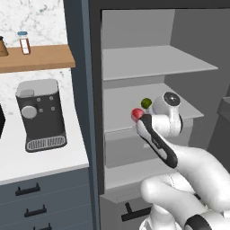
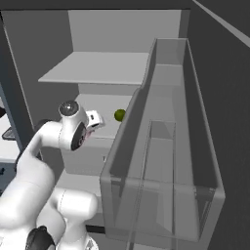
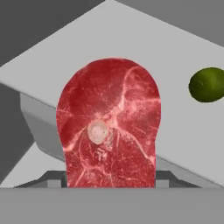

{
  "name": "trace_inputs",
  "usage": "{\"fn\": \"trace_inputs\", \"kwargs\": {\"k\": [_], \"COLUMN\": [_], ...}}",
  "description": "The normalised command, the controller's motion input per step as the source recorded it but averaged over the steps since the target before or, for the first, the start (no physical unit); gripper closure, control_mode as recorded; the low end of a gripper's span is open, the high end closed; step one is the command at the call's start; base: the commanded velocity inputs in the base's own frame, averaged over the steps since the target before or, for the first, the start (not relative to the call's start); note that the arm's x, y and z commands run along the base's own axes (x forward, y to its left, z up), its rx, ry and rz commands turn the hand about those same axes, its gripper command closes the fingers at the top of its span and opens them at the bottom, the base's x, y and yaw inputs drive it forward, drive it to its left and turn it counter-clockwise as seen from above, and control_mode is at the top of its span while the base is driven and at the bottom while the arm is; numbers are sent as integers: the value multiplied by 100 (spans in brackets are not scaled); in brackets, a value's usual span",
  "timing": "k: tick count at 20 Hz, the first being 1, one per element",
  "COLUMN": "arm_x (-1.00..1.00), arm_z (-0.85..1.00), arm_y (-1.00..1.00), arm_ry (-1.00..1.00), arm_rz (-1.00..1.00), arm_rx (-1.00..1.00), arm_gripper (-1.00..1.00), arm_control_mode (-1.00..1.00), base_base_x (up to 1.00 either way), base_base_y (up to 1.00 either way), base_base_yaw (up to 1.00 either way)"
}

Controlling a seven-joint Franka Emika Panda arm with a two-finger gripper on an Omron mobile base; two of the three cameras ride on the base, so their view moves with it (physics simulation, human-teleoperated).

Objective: Place one lime and one steak in each tupperware on the nearby counter, to pack two identical lunches.

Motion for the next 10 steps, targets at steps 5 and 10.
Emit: {"fn": "trace_inputs", "kwargs": {"k": [5, 10], "arm_x": [-100, -100], "arm_z": [80, 80], "arm_y": [-14, -16], "arm_ry": [6, 12], "arm_rz": [-8, -9], "arm_rx": [0, 0], "arm_gripper": [100, 100], "arm_control_mode": [-100, -100], "base_base_x": [0, 0], "base_base_y": [0, 0], "base_base_yaw": [0, 0]}}
